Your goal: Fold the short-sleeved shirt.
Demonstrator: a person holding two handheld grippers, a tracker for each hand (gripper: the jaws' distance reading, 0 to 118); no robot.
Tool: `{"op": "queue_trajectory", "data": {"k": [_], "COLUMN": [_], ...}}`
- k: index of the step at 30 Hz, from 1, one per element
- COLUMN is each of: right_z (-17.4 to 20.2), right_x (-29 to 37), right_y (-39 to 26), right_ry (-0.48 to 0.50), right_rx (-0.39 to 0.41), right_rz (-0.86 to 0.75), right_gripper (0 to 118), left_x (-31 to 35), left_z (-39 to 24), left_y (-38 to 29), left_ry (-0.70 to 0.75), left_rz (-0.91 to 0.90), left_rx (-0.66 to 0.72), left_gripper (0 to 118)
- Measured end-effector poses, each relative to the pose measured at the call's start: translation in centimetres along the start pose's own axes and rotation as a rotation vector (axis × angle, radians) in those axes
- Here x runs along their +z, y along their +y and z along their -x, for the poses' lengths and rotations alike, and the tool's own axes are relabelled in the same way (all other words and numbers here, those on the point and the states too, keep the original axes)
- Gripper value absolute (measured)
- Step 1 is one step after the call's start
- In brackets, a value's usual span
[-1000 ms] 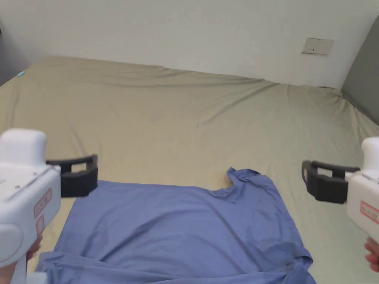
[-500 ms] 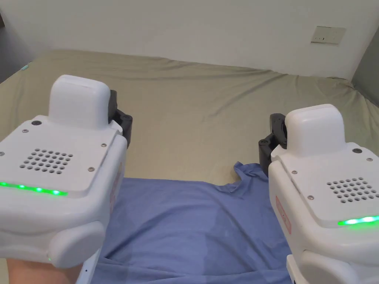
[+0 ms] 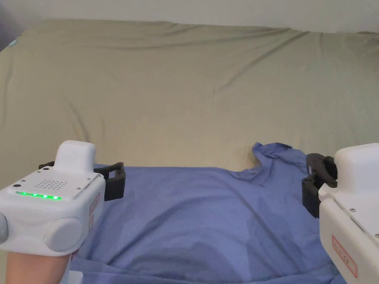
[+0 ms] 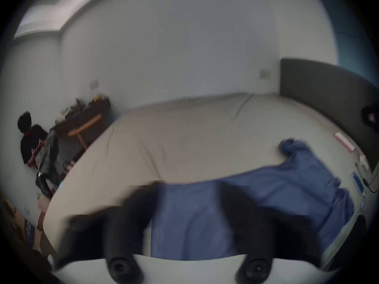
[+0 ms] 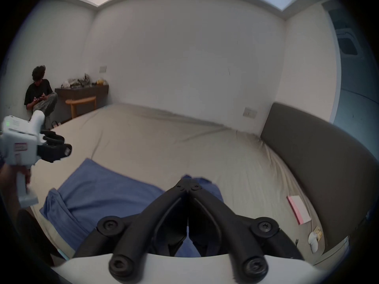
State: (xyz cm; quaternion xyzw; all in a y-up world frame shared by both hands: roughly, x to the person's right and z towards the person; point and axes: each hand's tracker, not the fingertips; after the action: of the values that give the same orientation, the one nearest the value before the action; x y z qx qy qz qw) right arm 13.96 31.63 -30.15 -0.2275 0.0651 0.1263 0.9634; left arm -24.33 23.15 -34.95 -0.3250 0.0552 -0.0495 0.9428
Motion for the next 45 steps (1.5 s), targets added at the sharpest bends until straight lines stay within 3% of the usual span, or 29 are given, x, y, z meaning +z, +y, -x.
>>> {"op": "queue_trajectory", "data": {"k": [9, 11, 12, 13, 15, 17, 19, 21, 25, 27, 28, 31, 33, 34, 35, 40, 45], "right_z": [-2.5, -2.7, -2.8, -2.9, -3.1, -3.1, -2.9, -3.1, -5.4, -6.8, -7.5, -9.8, -11.0, -11.4, -11.9, -14.1, -13.4], "right_x": [-4.2, -4.6, -4.8, -4.8, -4.9, -5.2, -5.3, -5.6, -6.8, -7.7, -8.4, -12.1, -15.5, -17.3, -18.8, -26.4, -28.0], "right_y": [-2.1, -2.1, -2.1, -2.0, -1.8, -1.6, -1.4, -1.1, -0.3, 0.0, 0.2, 0.2, -0.5, -1.4, -2.4, -8.2, -10.8], "right_ry": [-0.057, -0.061, -0.061, -0.059, -0.039, -0.033, -0.043, -0.041, -0.026, -0.029, -0.033, -0.02, -0.001, 0.001, -0.008, -0.083, -0.035], "right_rx": [-0.007, -0.014, -0.019, -0.025, -0.051, -0.054, -0.032, -0.024, -0.109, -0.118, -0.121, -0.144, -0.141, -0.146, -0.149, -0.217, -0.253], "right_rz": [0.122, 0.133, 0.138, 0.141, 0.151, 0.16, 0.166, 0.162, 0.168, 0.173, 0.177, 0.288, 0.433, 0.46, 0.49, 0.704, 0.726], "right_gripper": [2, 2, 2, 2, 2, 2, 2, 2, 2, 3, 14, 69, 76, 98, 105, 106, 106], "left_x": [-16.1, -18.2, -18.5, -19.2, -19.6, -18.8, -18.6, -18.2, -14.9, -12.5, -11.4, -7.3, -5.5, -4.3, -3.5, -1.6, -1.9], "left_z": [6.3, 6.3, 5.6, 5.4, 5.3, 4.3, 2.1, 1.5, 2.9, 2.6, 3.1, 2.6, 2.6, 2.3, 2.1, 2.5, 2.7], "left_y": [-0.1, -0.2, -0.3, -0.6, -0.9, -0.4, 0.0, 0.0, 1.5, 2.2, 2.6, 3.3, 3.3, 3.2, 2.9, 1.9, 0.7], "left_ry": [0.064, 0.068, 0.078, 0.093, 0.052, 0.03, 0.023, 0.067, 0.025, 0.023, 0.018, 0.005, 0.01, 0.017, 0.026, 0.013, 0.028], "left_rz": [0.206, 0.246, 0.285, 0.332, 0.35, 0.34, 0.321, 0.34, 0.26, 0.196, 0.16, 0.066, 0.021, 0.0, -0.007, 0.004, 0.042], "left_rx": [0.117, 0.11, 0.096, 0.08, 0.151, 0.162, 0.01, -0.108, 0.048, -0.003, -0.035, -0.082, -0.1, -0.122, -0.129, -0.111, -0.109], "left_gripper": [113, 104, 95, 78, 65, 35, 2, 2, 2, 2, 2, 2, 2, 2, 2, 2, 2]}}
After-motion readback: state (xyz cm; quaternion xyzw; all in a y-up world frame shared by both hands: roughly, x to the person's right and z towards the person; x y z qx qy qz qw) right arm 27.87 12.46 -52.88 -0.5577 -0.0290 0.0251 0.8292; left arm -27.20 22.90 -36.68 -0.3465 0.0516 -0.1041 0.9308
